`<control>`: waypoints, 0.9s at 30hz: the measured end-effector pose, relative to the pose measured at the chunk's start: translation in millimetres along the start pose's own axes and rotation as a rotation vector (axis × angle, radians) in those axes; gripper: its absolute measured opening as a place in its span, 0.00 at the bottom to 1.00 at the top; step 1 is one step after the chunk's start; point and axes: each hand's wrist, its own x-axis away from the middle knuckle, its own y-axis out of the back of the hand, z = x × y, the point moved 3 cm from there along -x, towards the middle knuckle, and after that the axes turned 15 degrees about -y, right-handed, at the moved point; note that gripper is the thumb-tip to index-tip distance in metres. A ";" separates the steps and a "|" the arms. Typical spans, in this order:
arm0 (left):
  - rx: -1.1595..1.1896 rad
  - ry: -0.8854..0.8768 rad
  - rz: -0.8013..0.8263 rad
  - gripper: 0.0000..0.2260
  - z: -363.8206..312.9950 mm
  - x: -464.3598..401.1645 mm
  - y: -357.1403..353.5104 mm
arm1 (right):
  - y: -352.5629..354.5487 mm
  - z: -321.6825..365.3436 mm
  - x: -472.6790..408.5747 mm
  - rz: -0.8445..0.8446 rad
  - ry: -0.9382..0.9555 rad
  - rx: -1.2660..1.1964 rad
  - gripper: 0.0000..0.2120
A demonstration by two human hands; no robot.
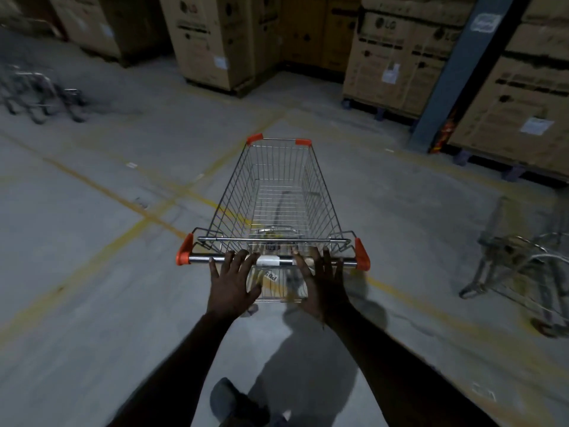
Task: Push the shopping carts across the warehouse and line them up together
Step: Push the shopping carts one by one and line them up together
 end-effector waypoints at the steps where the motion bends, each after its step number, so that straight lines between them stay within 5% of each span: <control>1: -0.006 0.021 0.004 0.31 4.2 4.0 1.9 | -0.5 5.9 -2.5 0.003 0.021 0.009 0.61; 7: -0.041 0.152 0.046 0.30 34.9 26.4 11.3 | -6.7 49.0 -19.3 0.008 0.070 0.091 0.48; 27: -0.073 0.366 0.061 0.46 156.8 72.3 30.3 | -16.7 205.6 -91.8 0.035 0.287 0.150 0.50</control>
